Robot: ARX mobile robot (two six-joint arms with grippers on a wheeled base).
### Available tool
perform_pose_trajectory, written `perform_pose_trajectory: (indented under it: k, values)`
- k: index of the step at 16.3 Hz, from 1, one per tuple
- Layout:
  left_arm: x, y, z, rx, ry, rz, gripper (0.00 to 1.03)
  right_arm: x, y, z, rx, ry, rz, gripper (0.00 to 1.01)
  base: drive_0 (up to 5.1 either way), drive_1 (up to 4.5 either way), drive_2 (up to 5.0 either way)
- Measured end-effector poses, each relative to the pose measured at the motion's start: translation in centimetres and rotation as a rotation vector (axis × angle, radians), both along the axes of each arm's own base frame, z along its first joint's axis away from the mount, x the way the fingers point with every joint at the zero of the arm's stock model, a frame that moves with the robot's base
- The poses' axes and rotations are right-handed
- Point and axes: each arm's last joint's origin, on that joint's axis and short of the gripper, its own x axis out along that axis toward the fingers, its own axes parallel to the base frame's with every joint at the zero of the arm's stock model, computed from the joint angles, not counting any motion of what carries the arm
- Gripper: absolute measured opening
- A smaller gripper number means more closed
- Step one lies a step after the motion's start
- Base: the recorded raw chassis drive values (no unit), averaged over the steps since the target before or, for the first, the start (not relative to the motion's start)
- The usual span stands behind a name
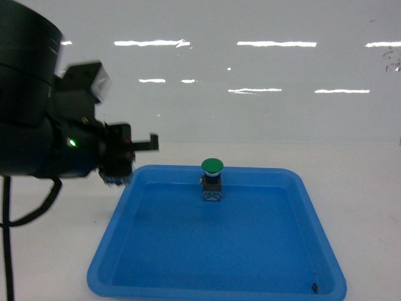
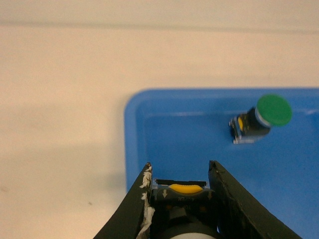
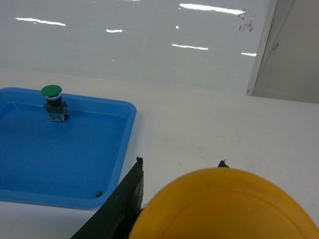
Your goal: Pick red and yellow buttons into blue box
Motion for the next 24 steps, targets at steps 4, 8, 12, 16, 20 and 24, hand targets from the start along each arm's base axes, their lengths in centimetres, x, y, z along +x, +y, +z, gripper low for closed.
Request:
perform_pose_trajectory:
  k: [4,8,12,16,20,24]
  values:
    - [-3.7,3.4,3.6,0.007,-0.191,0.046,0.28,0.0,0.0,0.0,0.000,0.000,0.000,0.39,0.0,0.00,0.0]
    - [-9.9,5.6,5.3,0.036,-0.268,0.052,0.28,0.0,0.0,0.0,0.000,0.000,0.000,0.39,0.0,0.00,0.0]
    - [-13.3,6.3,6.4,0.064,-0.352,0.099,0.28,0.0,0.0,0.0,0.000,0.000,0.000,0.39,0.0,0.00,0.0]
    - [-13.0,6.1,6.6,0.068,-0.393,0.114,0.28,0.0,0.0,0.0,0.000,0.000,0.000,0.39,0.0,0.00,0.0]
    - [-13.0,6.1,6.6,0.068,-0.393,0.112,0.28,0.0,0.0,0.0,0.000,0.000,0.000,0.39,0.0,0.00,0.0]
    - [-12.9,6.1,6.5,0.069,-0.388,0.111,0.28,0.0,0.0,0.0,0.000,0.001,0.000,0.39,0.0,-2.11,2.2]
